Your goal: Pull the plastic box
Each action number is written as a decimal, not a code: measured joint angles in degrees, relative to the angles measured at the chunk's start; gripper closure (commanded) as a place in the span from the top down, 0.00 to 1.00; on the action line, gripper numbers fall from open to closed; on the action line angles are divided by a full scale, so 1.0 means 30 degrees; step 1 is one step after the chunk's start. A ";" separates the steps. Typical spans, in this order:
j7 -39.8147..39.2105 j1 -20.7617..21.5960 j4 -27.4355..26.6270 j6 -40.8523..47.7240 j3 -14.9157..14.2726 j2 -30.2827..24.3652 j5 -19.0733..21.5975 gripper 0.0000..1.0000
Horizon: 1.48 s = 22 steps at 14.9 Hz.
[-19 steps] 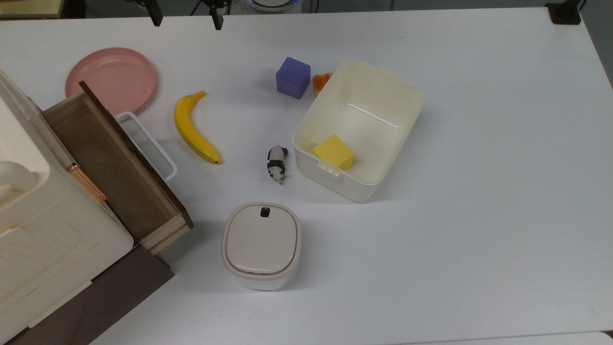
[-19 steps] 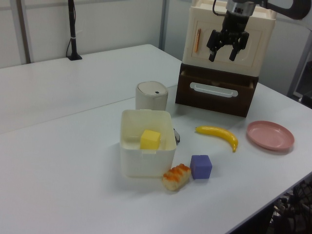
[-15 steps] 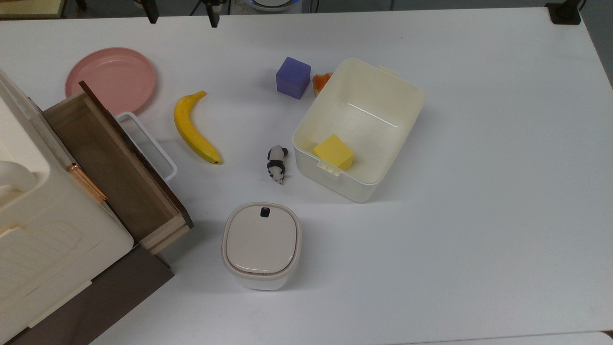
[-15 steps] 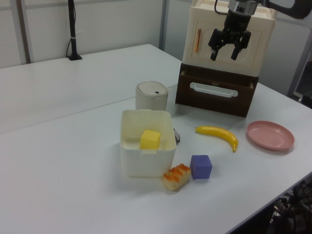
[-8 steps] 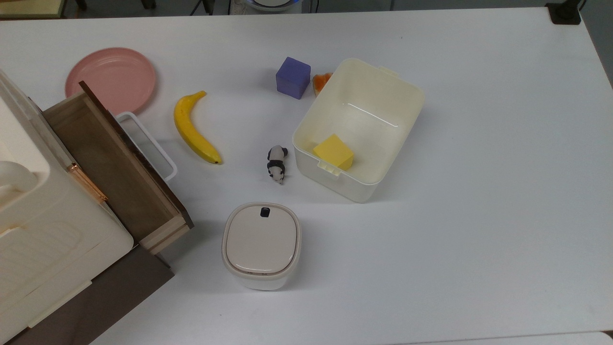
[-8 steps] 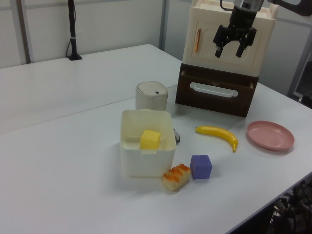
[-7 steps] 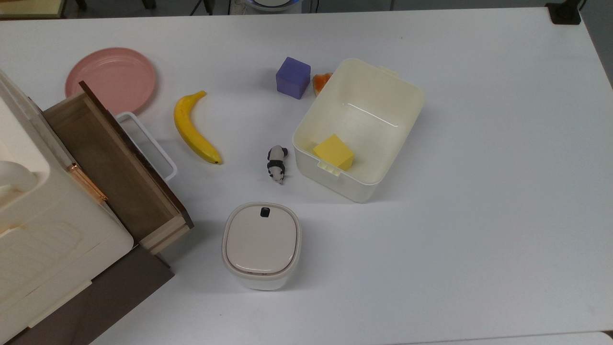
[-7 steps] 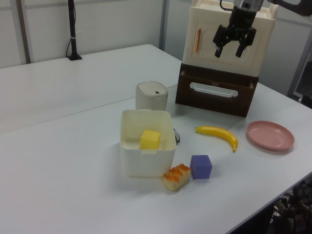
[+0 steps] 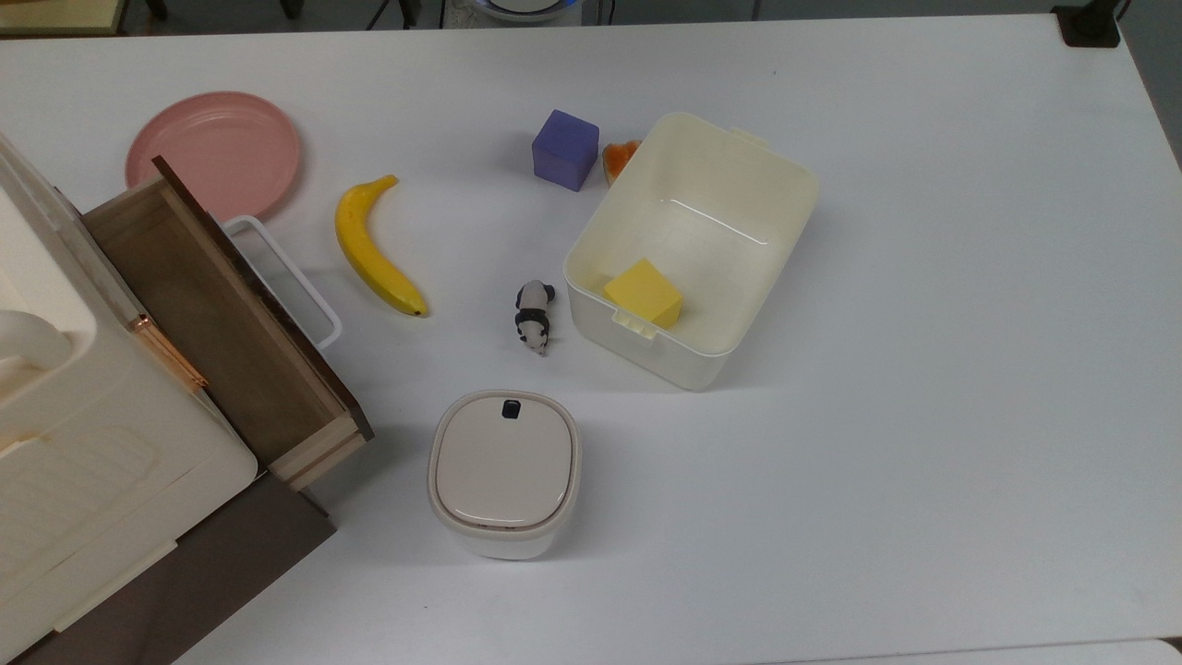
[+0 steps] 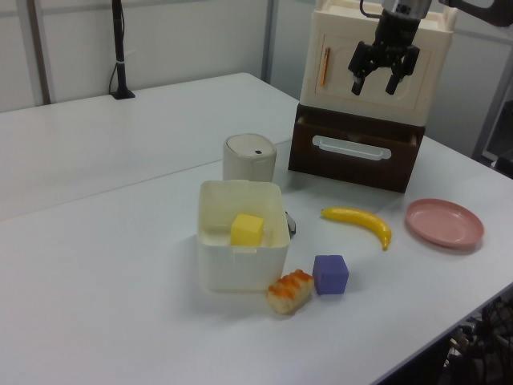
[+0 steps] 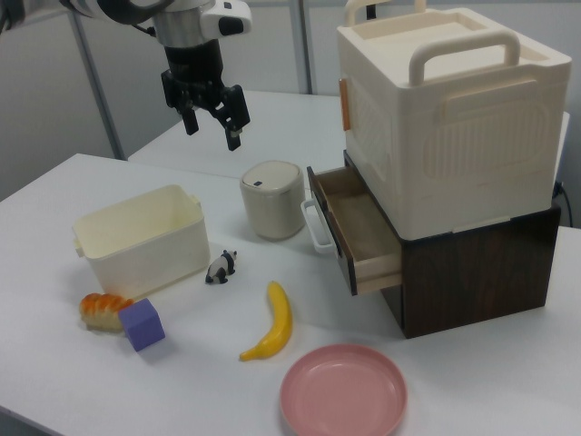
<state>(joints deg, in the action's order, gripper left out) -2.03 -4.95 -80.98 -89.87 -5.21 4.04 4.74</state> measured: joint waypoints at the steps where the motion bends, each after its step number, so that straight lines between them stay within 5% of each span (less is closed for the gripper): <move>1: -0.0004 0.0044 -0.0032 0.0006 0.0046 0.0006 0.0023 1.00; 12: -0.1560 0.0880 -0.0088 0.2984 0.0166 0.0138 0.0073 1.00; 22: -0.1630 0.1112 -0.0354 0.1917 0.0183 0.0569 0.0073 1.00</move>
<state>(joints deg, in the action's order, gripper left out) -6.92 -1.61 -82.04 -84.12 -4.66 5.75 4.96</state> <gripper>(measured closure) 0.000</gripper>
